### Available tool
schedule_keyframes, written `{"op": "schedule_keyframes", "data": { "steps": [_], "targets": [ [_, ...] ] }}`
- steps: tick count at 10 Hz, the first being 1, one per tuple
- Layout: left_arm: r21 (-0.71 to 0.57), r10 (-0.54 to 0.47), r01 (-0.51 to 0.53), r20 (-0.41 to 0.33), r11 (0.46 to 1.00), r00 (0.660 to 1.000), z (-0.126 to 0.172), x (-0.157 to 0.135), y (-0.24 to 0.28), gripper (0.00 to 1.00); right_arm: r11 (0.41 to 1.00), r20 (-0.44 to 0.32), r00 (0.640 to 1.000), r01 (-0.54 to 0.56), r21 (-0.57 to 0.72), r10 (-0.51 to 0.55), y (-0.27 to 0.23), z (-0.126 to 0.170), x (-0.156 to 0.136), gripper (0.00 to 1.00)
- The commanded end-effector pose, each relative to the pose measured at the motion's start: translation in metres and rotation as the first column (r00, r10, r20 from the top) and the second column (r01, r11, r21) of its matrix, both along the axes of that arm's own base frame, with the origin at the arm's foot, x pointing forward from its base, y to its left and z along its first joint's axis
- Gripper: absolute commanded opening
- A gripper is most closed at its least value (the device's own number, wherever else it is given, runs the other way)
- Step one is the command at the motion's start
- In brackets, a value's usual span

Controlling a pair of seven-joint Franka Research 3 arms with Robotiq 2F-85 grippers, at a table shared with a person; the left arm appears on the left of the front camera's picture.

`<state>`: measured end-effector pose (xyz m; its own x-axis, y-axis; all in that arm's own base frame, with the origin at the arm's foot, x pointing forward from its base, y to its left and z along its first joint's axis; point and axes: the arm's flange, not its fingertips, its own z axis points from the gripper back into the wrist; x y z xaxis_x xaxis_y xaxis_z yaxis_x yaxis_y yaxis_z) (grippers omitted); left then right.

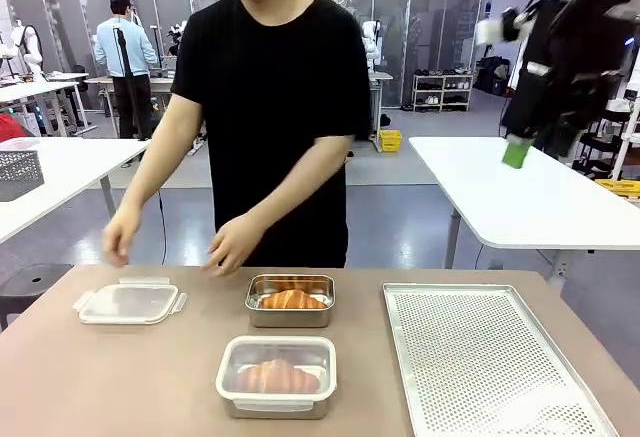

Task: Place the bread into the airtight container.
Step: Pick up a Butter Roll and place it into an empty Airtight Container.

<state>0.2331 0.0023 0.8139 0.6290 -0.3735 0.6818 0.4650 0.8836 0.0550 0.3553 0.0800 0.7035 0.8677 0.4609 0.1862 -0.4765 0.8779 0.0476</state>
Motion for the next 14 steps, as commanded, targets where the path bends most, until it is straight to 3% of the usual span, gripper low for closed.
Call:
{"op": "schedule_keyframes", "data": {
  "steps": [1, 3, 5, 6, 14],
  "targets": [
    [0.004, -0.01, 0.01, 0.004, 1.0, 1.0, 0.001, -0.001, 0.0, 1.0, 0.992, 0.089, 0.989, 0.113, 0.048, -0.117, -0.013, 0.025, -0.037, 1.0],
    [0.004, -0.01, 0.01, 0.004, 1.0, 1.0, 0.001, -0.001, 0.0, 1.0, 0.986, 0.105, 0.982, 0.153, 0.073, -0.16, -0.025, 0.033, -0.061, 1.0],
    [0.004, -0.01, 0.01, 0.004, 1.0, 1.0, 0.001, -0.001, 0.0, 1.0, 0.973, 0.101, 0.973, 0.193, 0.13, -0.206, -0.033, 0.025, -0.062, 1.0],
    [0.004, -0.01, 0.01, 0.004, 1.0, 1.0, 0.001, -0.001, 0.0, 1.0, 0.988, 0.116, 0.983, 0.136, 0.069, -0.143, -0.029, 0.049, -0.068, 1.0],
    [0.004, -0.01, 0.01, 0.004, 1.0, 1.0, 0.001, -0.001, 0.0, 1.0, 0.988, 0.116, 0.983, 0.136, 0.069, -0.143, -0.029, 0.049, -0.068, 1.0]
  ]
}}
